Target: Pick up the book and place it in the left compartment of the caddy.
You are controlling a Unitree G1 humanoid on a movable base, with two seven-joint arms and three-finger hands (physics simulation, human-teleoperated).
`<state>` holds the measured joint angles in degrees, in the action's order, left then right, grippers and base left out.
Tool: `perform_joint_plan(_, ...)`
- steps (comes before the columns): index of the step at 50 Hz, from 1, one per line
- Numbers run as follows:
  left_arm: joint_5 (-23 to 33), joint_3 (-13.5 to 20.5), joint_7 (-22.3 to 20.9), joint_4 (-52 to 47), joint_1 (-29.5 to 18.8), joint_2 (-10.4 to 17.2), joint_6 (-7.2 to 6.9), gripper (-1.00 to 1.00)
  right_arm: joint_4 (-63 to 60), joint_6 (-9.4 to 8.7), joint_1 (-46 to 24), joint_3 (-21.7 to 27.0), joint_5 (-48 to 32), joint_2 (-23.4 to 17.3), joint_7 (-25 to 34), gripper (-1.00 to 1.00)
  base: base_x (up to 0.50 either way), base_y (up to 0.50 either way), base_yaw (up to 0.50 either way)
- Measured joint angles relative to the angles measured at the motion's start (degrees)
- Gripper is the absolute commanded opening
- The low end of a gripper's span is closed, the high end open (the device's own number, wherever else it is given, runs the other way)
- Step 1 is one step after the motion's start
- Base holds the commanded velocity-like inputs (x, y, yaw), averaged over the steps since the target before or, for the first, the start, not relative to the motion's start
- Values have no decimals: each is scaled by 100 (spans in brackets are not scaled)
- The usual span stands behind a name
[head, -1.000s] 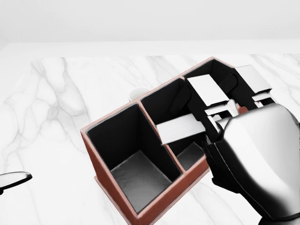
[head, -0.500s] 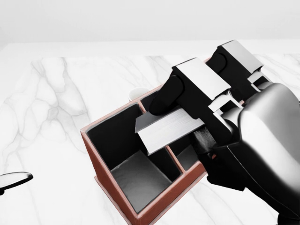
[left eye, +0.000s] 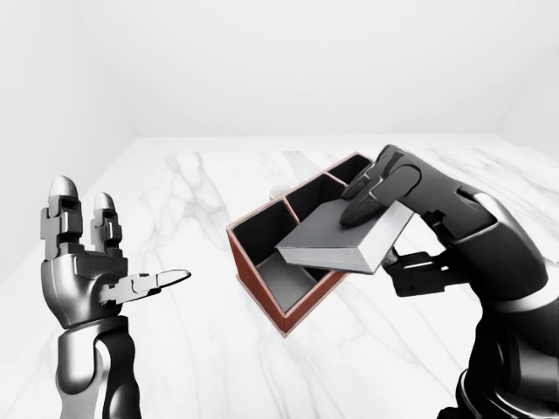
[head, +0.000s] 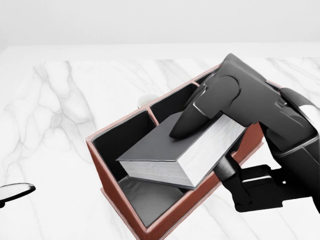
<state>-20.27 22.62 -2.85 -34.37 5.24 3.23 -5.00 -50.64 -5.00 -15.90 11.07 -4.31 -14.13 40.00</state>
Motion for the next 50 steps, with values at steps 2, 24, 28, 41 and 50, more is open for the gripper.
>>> perform_joint_plan(2,2,-1,0,0,0,-1,0,100,103,0,13,35,203,-17,0,-100,0,0,0)
perform_joint_plan(24,52,-42,-2,10,12,-21,0,100,1208,0,217,-79,1084,-68,0,-100,0,0,0)
perform_joint_plan(28,71,-59,-2,31,12,-26,0,100,1445,0,225,-200,1003,-35,0,-100,0,0,0)
perform_joint_plan(41,100,-75,-1,50,19,-29,0,100,1884,0,202,-597,574,89,0,-100,0,0,0)
perform_joint_plan(50,108,-73,-4,65,18,-28,0,100,2110,0,177,-789,216,181,0,-100,0,0,0)
